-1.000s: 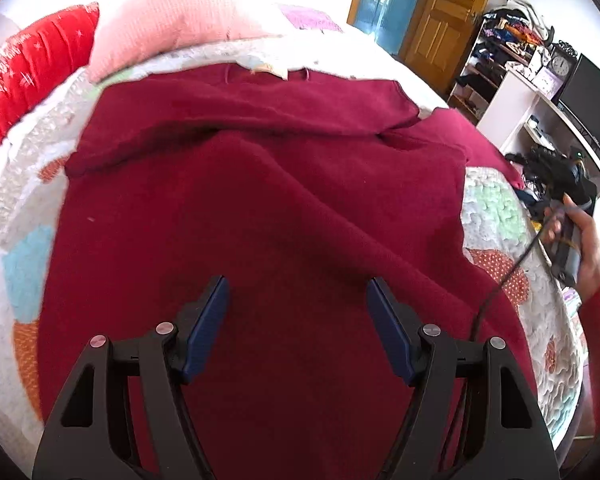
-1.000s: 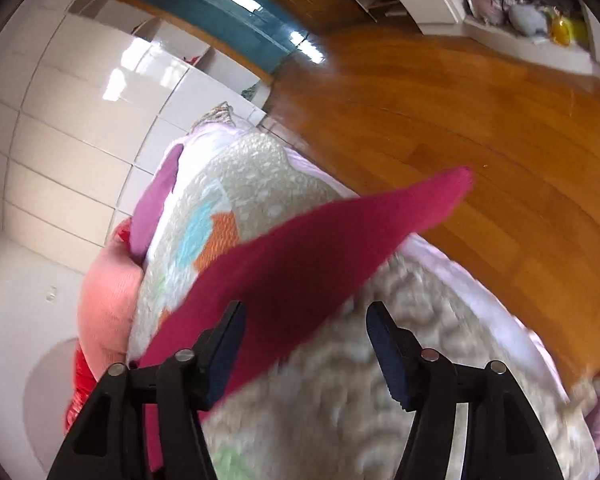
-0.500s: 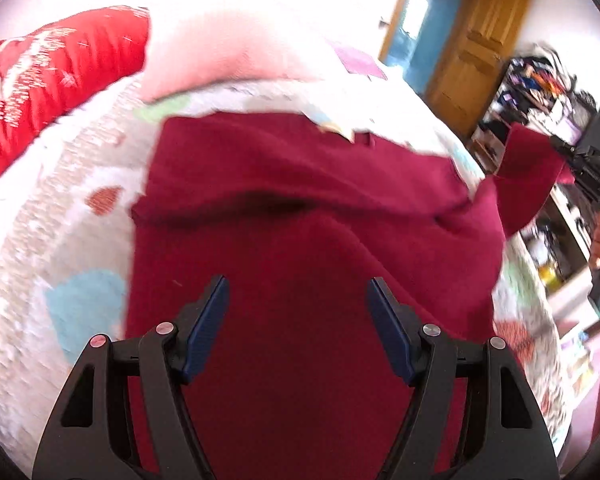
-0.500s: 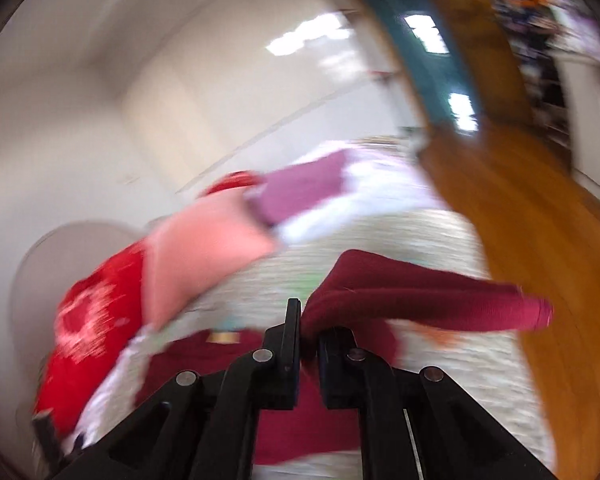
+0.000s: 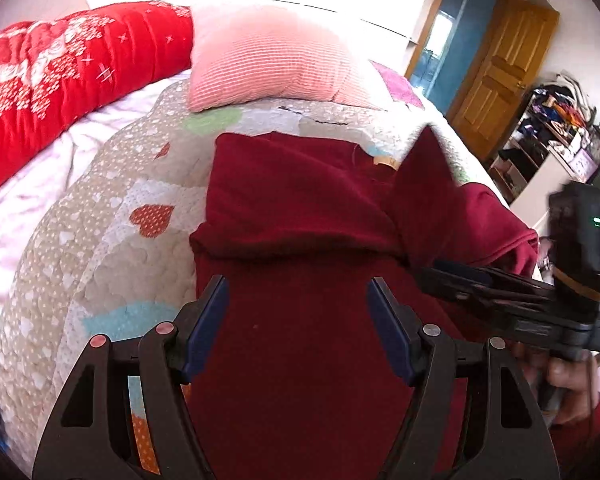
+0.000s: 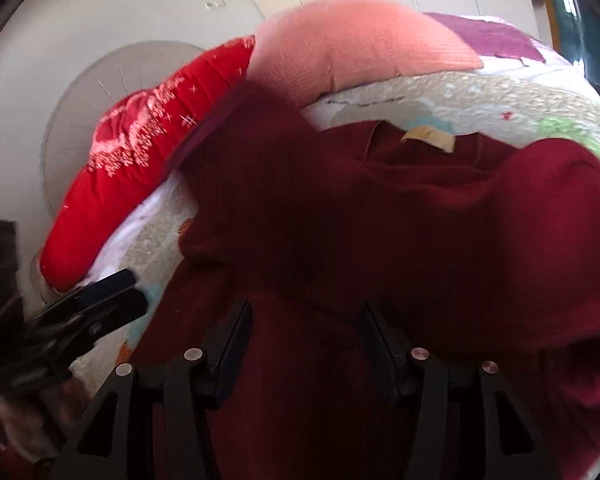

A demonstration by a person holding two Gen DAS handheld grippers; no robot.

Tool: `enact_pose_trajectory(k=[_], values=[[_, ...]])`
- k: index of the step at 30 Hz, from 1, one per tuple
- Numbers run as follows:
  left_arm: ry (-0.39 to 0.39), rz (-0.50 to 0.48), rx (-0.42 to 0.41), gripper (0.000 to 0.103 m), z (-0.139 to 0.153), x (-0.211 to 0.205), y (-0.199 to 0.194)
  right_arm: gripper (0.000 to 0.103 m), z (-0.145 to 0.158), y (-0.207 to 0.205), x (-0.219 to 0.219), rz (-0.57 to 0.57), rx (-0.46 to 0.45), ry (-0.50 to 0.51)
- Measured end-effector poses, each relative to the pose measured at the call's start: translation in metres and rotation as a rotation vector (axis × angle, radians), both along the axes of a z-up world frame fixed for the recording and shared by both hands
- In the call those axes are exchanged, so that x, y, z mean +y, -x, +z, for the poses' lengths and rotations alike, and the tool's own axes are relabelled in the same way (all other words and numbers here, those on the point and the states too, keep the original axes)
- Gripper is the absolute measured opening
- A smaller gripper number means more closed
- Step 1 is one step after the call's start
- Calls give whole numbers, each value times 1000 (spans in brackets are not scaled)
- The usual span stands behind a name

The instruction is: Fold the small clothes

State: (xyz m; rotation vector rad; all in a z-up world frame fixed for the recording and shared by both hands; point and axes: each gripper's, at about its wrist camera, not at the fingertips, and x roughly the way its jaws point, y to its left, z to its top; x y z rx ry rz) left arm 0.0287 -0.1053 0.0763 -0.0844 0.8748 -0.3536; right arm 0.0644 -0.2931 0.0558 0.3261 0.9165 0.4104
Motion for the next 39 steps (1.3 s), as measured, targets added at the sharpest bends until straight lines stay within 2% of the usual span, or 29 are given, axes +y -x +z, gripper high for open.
enact_pose_trajectory(k=[3,7,9,12,19,20,23,26,30,33,35,37,39], values=[[15,-19,-13,71,1,-9,-6,61,8,19,-23,-54,-25,-32],[39,-53,16,71,-5,-21,-15,62,14,38,-50,-97,-19,-74],[32,-41,36,71,-11,-22,-21,62,18,50,-59,-103,-45,-86],[9,3,22,71,-14,-23,-31,62,24,62,-72,-136,-75,-93],[89,0,56,71,-18,-36,-71,62,29,81,-92,-180,-79,-146],[94,-14,75,66,-22,-40,-76,62,29,82,-92,-182,-80,-141],[52,-35,121,15,-30,-53,-83,62,32,90,-97,-196,-86,-122],[79,-54,64,10,-11,-53,-79,62,37,98,-107,-226,-109,-103],[86,-56,-79,9,45,-40,-79,62,45,96,-121,-287,-133,-60],[72,-9,-119,9,67,-21,-88,62,46,87,-123,-330,-115,-9],[52,31,-119,9,67,-9,-94,62,41,79,-121,-366,-83,46],[57,70,-82,9,57,9,-99,62,35,72,-117,-390,-56,102],[60,84,-39,9,42,18,-101,62,21,60,-112,-351,-23,106]])
